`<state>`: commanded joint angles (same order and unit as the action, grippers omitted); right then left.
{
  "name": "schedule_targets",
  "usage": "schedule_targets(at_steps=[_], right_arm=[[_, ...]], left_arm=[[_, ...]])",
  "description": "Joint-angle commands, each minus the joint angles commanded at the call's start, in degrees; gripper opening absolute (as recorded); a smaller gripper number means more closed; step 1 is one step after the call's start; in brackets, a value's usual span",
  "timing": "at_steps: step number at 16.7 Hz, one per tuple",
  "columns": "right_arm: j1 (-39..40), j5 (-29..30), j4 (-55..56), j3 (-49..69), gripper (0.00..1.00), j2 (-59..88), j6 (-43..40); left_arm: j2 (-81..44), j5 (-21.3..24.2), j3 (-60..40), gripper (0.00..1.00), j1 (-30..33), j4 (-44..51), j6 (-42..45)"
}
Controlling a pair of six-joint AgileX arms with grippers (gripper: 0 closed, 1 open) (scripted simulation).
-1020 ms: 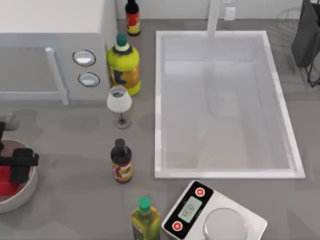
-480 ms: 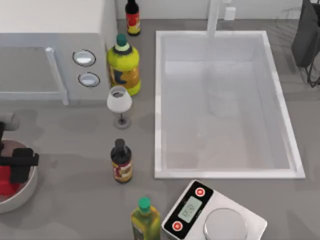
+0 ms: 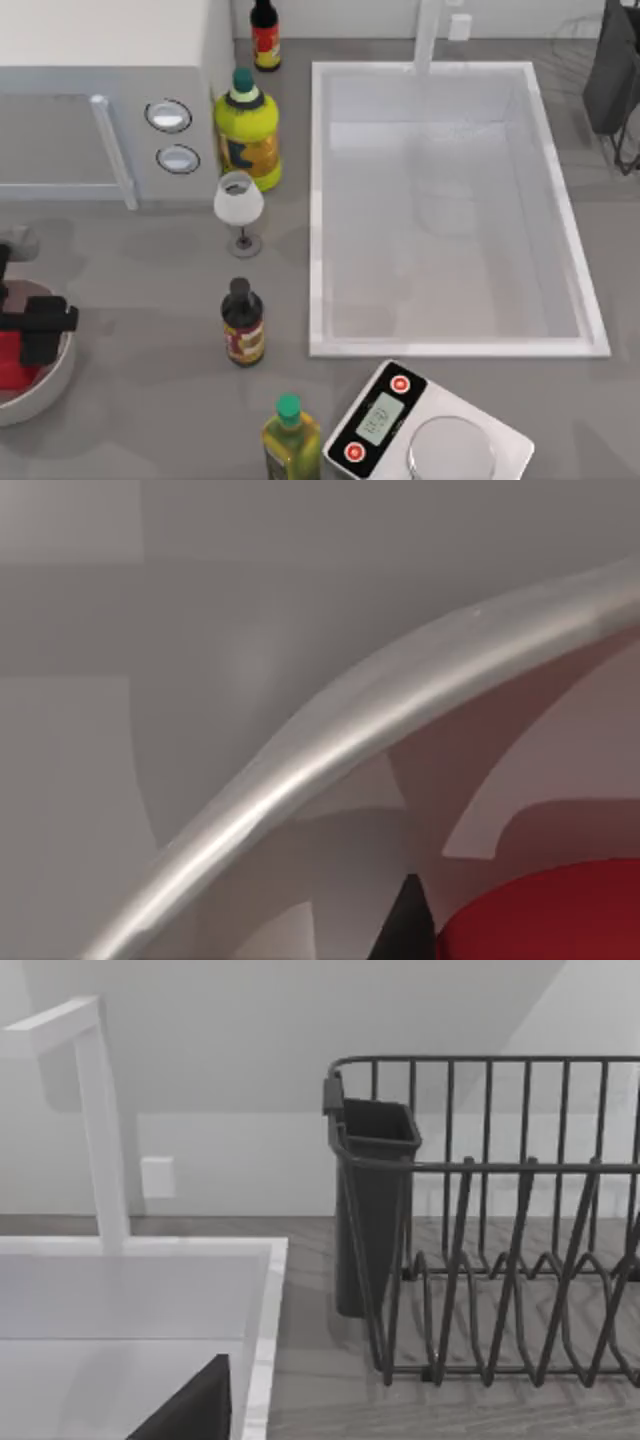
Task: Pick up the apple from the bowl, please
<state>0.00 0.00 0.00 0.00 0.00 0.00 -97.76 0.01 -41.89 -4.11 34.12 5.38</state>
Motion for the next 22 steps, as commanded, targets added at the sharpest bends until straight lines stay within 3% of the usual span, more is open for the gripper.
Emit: schedule_targets(at_steps=[7,17,22], right_arm=[[0.0,0.0,0.0,0.0,1.00,0.0,0.0],[0.0,0.0,0.0,0.0,1.00,0.0,0.0],[0.0,0.0,0.0,0.0,1.00,0.0,0.0]], left_arm=[[3.6,1.2,-10.4,0.00,0.5,8.4,-0.2],[6.3,1.1,-50.1,0.00,1.0,52.1,-0.8],[8.3,1.1,-58.9,0.00,1.2,61.1,-1.0]])
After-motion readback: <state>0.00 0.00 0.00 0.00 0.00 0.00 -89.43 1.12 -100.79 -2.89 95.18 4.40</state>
